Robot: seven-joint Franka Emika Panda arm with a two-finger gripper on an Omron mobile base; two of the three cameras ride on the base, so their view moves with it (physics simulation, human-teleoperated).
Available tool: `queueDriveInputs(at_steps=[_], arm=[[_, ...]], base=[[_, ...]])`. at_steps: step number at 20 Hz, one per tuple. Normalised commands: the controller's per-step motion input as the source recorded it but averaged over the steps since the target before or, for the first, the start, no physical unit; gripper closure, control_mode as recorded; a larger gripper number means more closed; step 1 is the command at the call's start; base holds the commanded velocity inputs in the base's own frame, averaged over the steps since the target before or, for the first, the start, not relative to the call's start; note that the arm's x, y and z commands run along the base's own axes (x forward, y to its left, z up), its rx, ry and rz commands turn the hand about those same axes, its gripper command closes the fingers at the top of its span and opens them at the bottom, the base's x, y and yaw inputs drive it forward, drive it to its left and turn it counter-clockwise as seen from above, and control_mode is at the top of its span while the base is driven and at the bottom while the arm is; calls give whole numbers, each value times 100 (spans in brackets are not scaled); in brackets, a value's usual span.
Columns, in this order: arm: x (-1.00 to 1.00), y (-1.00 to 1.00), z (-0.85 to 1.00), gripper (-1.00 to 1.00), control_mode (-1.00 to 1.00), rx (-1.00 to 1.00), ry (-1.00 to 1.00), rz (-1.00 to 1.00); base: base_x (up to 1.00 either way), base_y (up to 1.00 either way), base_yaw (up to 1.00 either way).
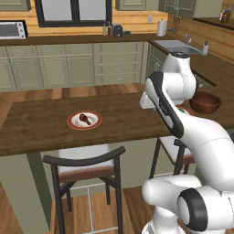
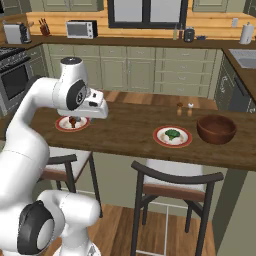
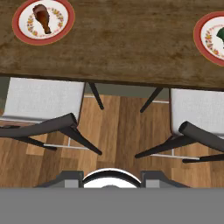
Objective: Pick the chicken drumstick and broccoli from their plates and place them in the bowl. Then put the bowl in the fridge.
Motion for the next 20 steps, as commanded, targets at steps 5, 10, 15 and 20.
queueDriveInputs(at_steps=[5,10,15,20], arm=[[-30,0,0,-100,-100,0,0,0],[-81,11,0,-100,-100,0,-5,0],[-22,86,-1,-100,-100,2,-17,4],[68,92,-14,-100,-100,0,-10,16]], base=[[0,0,0],[0,0,0],[0,0,0],[0,0,0]])
